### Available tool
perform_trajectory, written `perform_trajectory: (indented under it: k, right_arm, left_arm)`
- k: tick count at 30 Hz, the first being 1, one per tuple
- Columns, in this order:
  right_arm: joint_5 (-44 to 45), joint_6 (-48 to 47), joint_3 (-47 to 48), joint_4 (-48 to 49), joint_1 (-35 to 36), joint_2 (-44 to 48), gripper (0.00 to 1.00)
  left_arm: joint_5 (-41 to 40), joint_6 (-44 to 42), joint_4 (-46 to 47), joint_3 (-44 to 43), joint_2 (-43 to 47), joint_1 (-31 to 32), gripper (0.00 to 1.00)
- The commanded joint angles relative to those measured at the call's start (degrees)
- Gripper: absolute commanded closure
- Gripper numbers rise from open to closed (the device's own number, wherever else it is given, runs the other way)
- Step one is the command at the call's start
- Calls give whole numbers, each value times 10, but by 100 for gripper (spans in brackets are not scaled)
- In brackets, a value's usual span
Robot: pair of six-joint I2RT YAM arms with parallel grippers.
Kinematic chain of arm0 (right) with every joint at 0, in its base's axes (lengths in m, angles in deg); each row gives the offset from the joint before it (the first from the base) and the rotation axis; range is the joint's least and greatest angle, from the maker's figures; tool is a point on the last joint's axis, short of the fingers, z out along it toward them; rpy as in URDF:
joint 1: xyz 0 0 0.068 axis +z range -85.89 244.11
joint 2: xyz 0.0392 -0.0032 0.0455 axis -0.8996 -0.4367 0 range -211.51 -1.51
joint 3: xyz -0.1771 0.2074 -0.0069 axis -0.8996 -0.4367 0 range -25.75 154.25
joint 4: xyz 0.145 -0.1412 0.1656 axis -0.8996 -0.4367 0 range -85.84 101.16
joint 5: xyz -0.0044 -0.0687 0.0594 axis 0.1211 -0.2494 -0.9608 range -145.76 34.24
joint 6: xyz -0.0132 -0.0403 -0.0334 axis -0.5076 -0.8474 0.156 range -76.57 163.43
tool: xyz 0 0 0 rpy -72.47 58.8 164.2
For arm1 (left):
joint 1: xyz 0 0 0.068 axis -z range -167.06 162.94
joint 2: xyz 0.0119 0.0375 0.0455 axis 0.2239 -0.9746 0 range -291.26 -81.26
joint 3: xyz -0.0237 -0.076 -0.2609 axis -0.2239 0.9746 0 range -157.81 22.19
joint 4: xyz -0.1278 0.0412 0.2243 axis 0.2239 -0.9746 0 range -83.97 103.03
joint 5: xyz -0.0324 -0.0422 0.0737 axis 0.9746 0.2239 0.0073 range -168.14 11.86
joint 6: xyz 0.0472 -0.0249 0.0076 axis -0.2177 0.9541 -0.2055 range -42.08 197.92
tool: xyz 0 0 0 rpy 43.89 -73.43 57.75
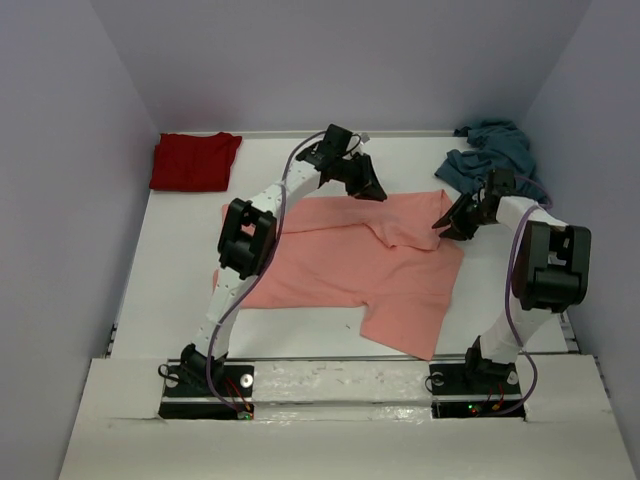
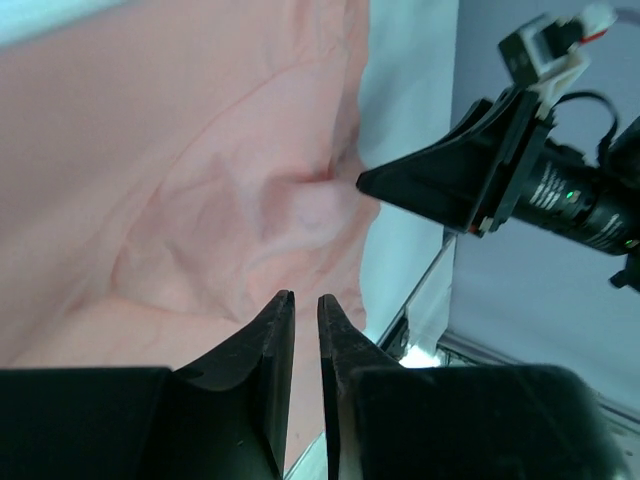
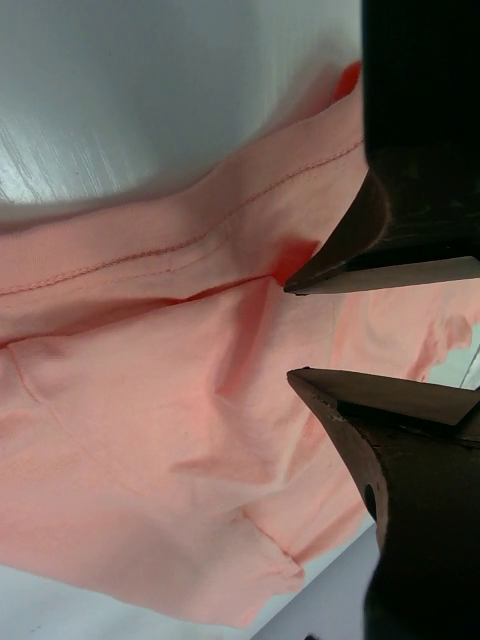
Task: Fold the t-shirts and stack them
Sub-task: Fold the tshirt
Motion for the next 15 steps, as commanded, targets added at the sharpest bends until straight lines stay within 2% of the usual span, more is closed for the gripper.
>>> perform_trajectory:
  k: [1,4,7,9,12,13,15]
  right_arm:
    - [-3,-12,-7,11,-4,33,58]
    - [-4,-13,-12,11,-4,43,58]
    - [-2,-19,-20,12,-4,54,58]
    - [-3,-19,-27,13,-4,59,58]
    - [-10,-16,-34,22,-4,68,58]
    - [-12,-15,-39,25,-4,70,58]
    - [-15,-13,-42,29,-4,75,58]
  left_arm:
    - [47,40,40,-53,-13,-15,75]
    - [52,34,22,-61,-16,-14,75]
    - [32,2,9,-3,22,-10,70]
    - [22,-12,9,69,63,-10,67]
    - [-3,-36,9,153,112,-7,58]
    - [-18,-39,9,171,123,-4,52]
    - [-29,-49,11,213,149,2,48]
